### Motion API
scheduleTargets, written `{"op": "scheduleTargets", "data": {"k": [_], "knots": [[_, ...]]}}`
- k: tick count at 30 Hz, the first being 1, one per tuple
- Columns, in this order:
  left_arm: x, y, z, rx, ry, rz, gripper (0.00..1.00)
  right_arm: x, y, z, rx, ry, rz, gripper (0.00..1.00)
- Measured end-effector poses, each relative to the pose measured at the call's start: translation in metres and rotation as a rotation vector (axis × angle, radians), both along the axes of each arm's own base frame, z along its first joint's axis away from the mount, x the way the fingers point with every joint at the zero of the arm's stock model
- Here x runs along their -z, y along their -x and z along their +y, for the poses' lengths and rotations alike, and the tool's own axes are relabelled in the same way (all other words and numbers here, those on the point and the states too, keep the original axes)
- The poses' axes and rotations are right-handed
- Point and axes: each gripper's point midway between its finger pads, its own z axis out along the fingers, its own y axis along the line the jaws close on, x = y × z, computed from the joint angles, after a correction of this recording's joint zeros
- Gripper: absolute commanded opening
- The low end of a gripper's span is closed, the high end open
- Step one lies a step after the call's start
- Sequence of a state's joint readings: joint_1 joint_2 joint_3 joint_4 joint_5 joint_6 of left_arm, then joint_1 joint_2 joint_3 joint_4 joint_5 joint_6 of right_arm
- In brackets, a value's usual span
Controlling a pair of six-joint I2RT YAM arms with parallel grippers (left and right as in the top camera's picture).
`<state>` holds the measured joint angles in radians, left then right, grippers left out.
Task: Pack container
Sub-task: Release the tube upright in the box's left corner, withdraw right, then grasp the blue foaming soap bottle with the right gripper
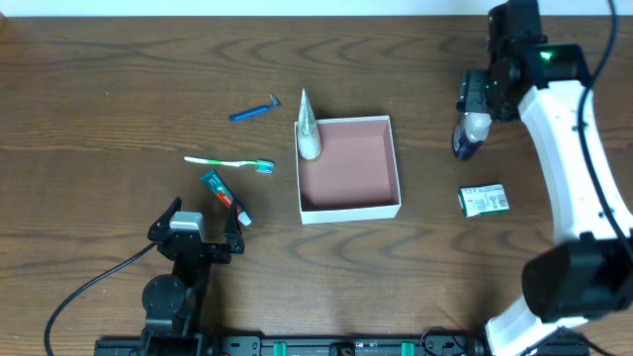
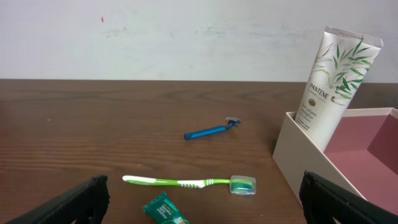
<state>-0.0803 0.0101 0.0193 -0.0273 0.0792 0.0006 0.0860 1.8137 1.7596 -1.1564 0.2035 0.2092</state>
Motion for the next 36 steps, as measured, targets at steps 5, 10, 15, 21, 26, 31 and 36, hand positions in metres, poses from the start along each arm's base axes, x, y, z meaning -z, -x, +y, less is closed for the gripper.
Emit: {"op": "scheduleTargets", "data": {"k": [5,10,15,21,26,31,36], "knots": [[0.0,0.0,0.0,0.0,0.0,0.0,0.98,0.028,-0.008,0.001,-0.075,0.002,0.069,0.79],[0.0,0.0,0.0,0.0,0.0,0.0,0.98,0.041,-0.012,-0.003,-0.108,-0.006,0.1,0.77],[0.0,0.0,0.0,0.0,0.0,0.0,0.98,0.045,-0.017,0.0,-0.149,-0.01,0.095,0.73],[0.0,0.0,0.0,0.0,0.0,0.0,0.98,0.056,-0.022,0.001,-0.171,-0.005,0.112,0.71],[0.0,0.0,0.0,0.0,0.0,0.0,0.98,0.065,-0.026,0.001,-0.179,-0.004,0.12,0.71],[0.0,0.0,0.0,0.0,0.0,0.0,0.98,0.066,-0.029,0.002,-0.185,-0.004,0.111,0.63],[0.0,0.0,0.0,0.0,0.0,0.0,0.98,0.065,-0.03,0.002,-0.197,-0.001,0.108,0.44]]}}
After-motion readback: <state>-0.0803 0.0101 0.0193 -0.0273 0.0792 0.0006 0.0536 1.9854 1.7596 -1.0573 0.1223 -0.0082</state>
